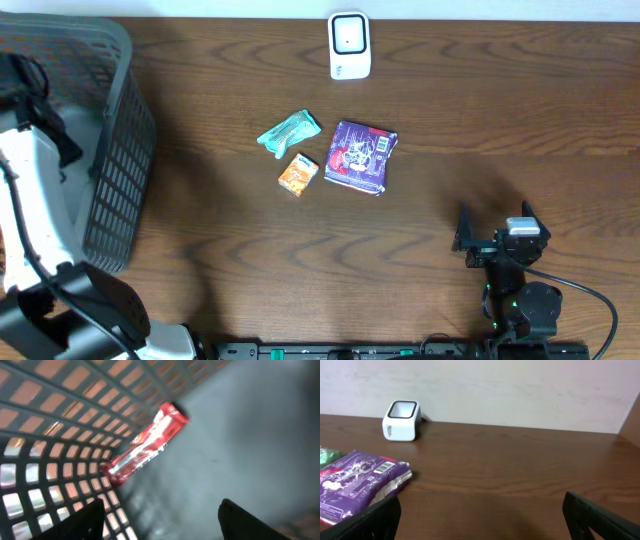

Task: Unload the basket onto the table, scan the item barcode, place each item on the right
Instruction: 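Reach into the basket and grasp the red snack bag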

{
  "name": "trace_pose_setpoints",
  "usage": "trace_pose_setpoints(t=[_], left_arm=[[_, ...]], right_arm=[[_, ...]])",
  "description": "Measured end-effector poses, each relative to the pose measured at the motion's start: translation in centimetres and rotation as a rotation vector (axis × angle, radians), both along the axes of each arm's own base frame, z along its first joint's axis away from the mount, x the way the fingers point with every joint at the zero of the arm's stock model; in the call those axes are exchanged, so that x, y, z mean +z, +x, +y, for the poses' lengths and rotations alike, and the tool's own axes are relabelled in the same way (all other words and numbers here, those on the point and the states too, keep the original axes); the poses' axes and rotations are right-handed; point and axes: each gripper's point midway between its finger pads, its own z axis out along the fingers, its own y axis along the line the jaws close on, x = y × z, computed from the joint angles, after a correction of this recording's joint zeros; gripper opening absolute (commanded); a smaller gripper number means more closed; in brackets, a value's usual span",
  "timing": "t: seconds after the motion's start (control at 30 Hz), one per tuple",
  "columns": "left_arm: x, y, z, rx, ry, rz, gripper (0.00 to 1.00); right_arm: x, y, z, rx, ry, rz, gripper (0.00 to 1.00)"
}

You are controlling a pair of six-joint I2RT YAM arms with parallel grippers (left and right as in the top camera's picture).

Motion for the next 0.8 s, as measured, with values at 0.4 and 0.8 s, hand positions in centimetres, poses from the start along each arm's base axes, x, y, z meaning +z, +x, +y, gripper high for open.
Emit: trace_pose_setpoints(t=[0.4, 0.8], left_arm=[[-7.5, 0.5, 2.7, -0.128, 0.049, 0.231, 0.74], [-14.2, 0.7, 4.3, -0.284, -0.142, 0.283, 0.72]], right_arm=[[0.0, 0.0, 0.0, 0.0, 0.0, 0.0, 0.99], [0.0, 0.0, 0.0, 0.0, 0.0, 0.0, 0.99]])
